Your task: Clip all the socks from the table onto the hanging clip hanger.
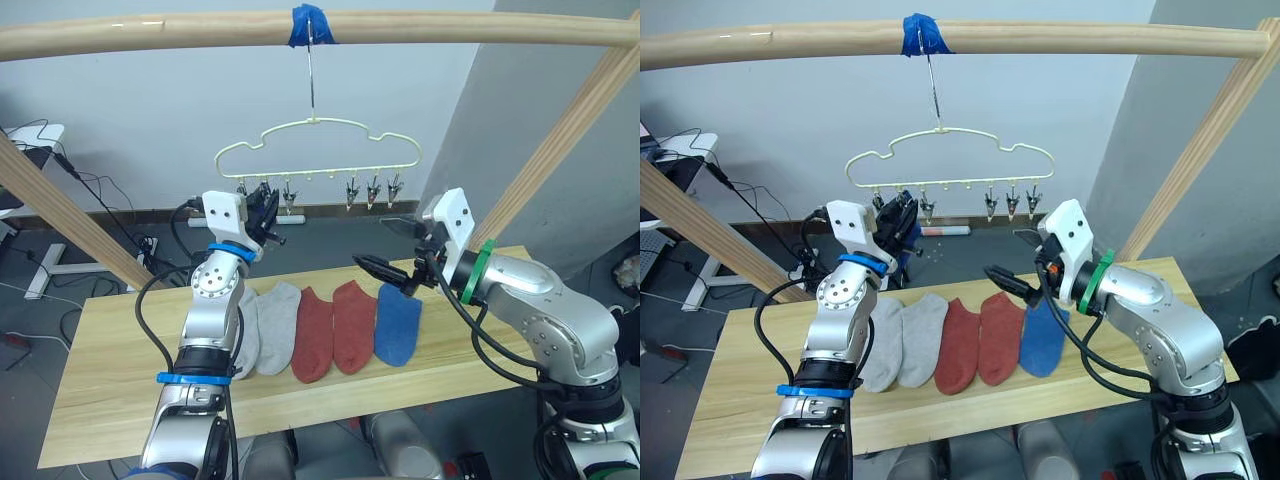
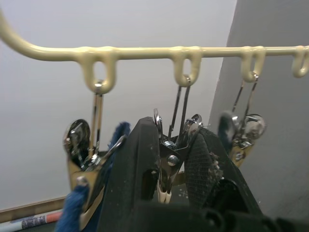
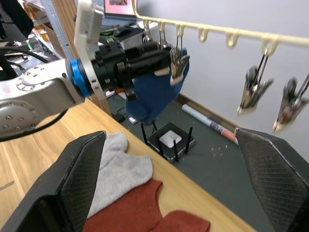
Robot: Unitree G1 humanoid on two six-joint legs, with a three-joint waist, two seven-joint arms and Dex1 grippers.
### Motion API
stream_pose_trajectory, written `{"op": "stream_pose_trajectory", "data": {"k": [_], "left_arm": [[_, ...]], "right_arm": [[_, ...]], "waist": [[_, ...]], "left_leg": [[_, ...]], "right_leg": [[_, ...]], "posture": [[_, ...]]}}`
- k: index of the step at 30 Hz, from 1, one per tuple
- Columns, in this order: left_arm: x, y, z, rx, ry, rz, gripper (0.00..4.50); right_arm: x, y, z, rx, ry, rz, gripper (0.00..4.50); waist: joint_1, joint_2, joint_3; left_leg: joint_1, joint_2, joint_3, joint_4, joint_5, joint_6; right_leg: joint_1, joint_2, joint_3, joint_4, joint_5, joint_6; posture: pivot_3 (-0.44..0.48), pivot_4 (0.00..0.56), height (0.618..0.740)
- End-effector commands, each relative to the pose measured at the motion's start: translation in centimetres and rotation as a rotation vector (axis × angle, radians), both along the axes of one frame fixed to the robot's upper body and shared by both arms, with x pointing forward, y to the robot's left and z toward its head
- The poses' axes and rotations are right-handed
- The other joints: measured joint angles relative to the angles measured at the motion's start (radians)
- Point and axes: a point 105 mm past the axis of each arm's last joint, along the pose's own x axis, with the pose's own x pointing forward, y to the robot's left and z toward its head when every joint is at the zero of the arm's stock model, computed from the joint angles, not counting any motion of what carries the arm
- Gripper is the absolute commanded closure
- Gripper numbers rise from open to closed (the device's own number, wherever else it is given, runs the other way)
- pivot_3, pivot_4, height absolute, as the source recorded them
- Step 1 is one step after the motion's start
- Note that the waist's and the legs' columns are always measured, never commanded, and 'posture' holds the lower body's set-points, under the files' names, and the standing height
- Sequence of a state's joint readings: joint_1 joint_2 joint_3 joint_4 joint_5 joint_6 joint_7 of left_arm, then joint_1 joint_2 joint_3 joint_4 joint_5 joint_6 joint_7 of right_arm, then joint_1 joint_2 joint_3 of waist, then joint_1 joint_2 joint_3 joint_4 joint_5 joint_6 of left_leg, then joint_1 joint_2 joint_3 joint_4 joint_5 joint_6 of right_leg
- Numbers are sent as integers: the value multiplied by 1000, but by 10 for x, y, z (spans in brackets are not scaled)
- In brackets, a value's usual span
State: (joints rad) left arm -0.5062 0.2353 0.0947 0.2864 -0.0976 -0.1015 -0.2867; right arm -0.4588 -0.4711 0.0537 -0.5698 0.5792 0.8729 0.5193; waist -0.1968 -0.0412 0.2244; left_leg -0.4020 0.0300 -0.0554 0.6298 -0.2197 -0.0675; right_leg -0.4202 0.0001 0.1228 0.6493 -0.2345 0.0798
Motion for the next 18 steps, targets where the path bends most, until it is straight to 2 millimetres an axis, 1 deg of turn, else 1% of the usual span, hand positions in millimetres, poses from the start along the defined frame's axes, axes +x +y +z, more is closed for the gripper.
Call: {"op": "stream_pose_trajectory", "data": {"k": [1,2,5,11,18], "left_arm": [[0,-2,15,-12,-59,-5,3428],[0,-2,16,-10,-62,-7,3428],[0,-3,17,-9,-68,-8,2880],[1,-2,16,-15,-68,-2,1188],[1,-2,17,-16,-70,-7,1188]], "right_arm": [[-7,4,14,17,-52,28,0],[-8,5,14,18,-54,31,0],[-8,6,16,19,-57,35,0],[-8,5,15,17,-53,31,0],[-7,5,16,18,-55,25,0]], "waist": [[0,0,0],[0,0,0],[0,0,0],[0,0,0],[0,0,0]], "left_leg": [[0,0,0,0,0,0],[0,0,0,0,0,0],[0,0,0,0,0,0],[0,0,0,0,0,0],[0,0,0,0,0,0]], "right_leg": [[0,0,0,0,0,0],[0,0,0,0,0,0],[0,0,0,0,0,0],[0,0,0,0,0,0],[0,0,0,0,0,0]], "posture": [[-230,187,740],[-230,187,740],[-231,186,740],[-231,184,740],[-232,183,740]]}}
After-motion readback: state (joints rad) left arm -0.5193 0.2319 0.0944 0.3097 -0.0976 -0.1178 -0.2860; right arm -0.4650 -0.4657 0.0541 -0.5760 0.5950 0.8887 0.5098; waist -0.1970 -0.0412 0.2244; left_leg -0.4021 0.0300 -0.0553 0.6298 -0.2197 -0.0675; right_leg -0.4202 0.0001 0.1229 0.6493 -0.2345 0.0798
